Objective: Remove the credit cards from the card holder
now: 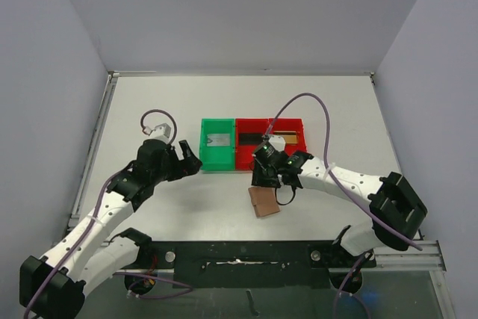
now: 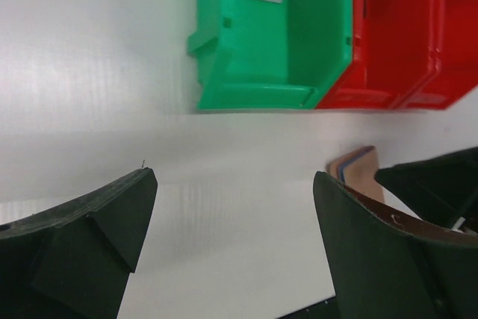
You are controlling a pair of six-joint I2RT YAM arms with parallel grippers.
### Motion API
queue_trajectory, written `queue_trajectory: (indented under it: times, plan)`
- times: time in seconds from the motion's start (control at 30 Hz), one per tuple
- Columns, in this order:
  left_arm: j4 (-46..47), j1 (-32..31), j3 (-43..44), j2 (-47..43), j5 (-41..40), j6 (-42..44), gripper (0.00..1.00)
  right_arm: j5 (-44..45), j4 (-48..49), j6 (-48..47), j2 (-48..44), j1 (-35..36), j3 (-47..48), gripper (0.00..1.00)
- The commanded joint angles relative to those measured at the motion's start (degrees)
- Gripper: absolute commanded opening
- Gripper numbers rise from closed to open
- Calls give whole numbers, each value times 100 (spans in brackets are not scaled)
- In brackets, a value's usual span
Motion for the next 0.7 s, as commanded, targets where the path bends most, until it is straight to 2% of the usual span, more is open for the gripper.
queue_trajectory:
  times: [0.0, 0.1, 0.23, 0.37, 0.53, 0.67]
  plan:
    - [1193, -109, -194, 436, 1897, -169, 86, -251, 327, 319, -433, -258, -728, 40]
    - [1863, -566, -354, 928, 2543, -463, 85, -665, 922, 507, -796, -453, -1491, 40]
    - [2317, -1276, -329, 1594, 2558, -698, 85, -1033, 1510, 788, -1120, -614, -2216, 39]
    - [3179, -1560, -480, 2283, 2864, -1213, 85, -1386, 2055, 984, -1249, -749, -2800, 37]
    - [3658, -1794, -407, 3060, 2943, -1367, 84, -1786, 2789, 1213, -1344, -889, -3316, 35]
    - [4287, -1928, -360, 3671, 3160, -1607, 78, -1921, 3251, 1459, -1383, -925, -3585, 35]
